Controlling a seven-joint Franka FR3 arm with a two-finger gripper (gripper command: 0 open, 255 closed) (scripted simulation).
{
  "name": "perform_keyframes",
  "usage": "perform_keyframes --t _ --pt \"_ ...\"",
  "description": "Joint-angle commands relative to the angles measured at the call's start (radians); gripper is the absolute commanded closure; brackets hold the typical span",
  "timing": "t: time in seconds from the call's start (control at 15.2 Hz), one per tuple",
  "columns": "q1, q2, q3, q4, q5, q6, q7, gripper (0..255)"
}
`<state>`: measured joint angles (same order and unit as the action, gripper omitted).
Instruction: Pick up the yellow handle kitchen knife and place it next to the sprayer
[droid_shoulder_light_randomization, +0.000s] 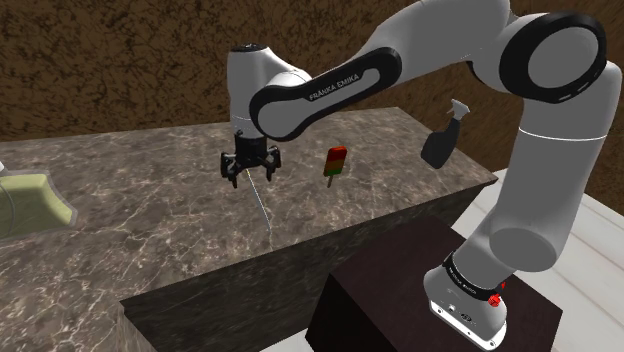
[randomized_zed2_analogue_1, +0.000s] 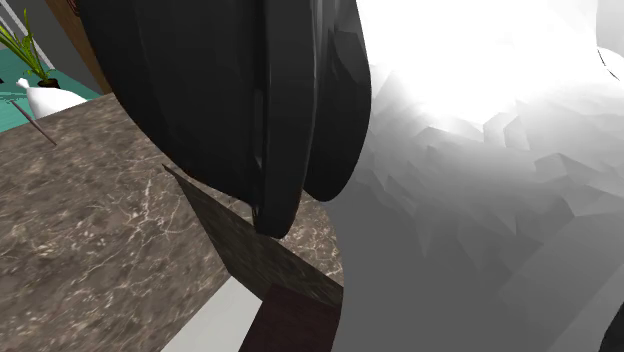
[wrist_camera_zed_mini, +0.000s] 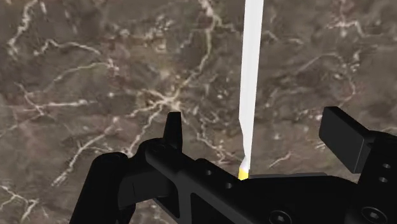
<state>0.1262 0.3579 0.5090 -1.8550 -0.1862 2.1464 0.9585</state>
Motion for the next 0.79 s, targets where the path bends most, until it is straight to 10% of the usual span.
perform_keyframes --t 0.0,0.59,0.66,0.73 --pt "0.003 0.012 -0.003 -0.014 -0.008 0.025 0.007 0" --pt "0.006 0.023 -0.007 -0.021 -0.015 0.042 0.012 0" --pt "0.006 0.023 -0.007 -0.021 -0.015 0.042 0.012 255" --pt "0.006 0.023 -0.007 -0.021 -0.015 0.042 0.012 255"
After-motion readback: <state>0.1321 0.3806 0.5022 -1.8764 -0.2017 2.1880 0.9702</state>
